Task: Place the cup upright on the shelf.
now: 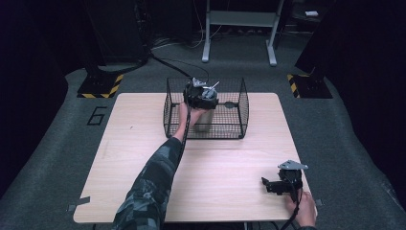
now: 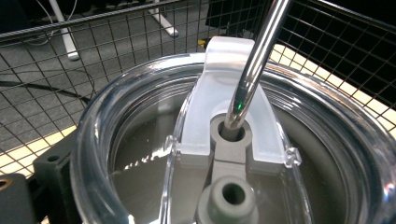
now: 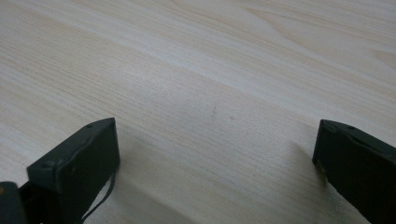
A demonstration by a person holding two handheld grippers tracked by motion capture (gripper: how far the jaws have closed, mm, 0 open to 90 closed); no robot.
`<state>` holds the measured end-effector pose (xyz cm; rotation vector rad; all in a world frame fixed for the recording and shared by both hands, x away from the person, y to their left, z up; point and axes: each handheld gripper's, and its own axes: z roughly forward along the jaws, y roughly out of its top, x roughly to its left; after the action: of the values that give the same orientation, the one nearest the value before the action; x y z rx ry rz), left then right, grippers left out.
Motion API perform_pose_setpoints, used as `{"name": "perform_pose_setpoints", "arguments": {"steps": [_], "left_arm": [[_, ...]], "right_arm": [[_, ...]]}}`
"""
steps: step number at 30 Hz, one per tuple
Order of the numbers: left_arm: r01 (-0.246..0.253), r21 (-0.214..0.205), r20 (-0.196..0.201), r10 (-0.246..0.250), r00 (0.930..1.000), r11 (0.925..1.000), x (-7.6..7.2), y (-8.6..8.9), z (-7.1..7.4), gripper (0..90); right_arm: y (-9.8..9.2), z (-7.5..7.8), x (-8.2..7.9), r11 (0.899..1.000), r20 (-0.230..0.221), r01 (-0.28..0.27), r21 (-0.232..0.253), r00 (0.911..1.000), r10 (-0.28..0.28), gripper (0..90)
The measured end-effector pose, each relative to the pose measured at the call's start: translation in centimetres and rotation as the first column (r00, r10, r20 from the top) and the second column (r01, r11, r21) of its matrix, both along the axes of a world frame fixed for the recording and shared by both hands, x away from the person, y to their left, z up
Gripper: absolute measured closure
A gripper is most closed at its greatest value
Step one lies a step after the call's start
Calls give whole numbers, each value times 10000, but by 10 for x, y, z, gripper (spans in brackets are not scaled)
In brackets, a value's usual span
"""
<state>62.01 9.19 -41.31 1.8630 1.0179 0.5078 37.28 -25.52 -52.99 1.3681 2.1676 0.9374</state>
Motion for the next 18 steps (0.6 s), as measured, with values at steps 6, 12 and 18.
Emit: {"name": "perform_pose_setpoints", "arguments": {"steps": [6,12,18], "left_arm": [[171,191,-214,-167,9996,9997,-1,4,3,25],[214,202,-405,-206,9990,9996,-1,10,3,27],[355,621,-597,-318,9977,9974,-3,10,6,27]], "right_arm": [[0,0,0,10000,-2,1,0,10000,-1,1],[0,0,0,10000,-4,1,1,10000,-1,1],[0,0,0,10000,-5,3,1,10000,-3,1]]}}
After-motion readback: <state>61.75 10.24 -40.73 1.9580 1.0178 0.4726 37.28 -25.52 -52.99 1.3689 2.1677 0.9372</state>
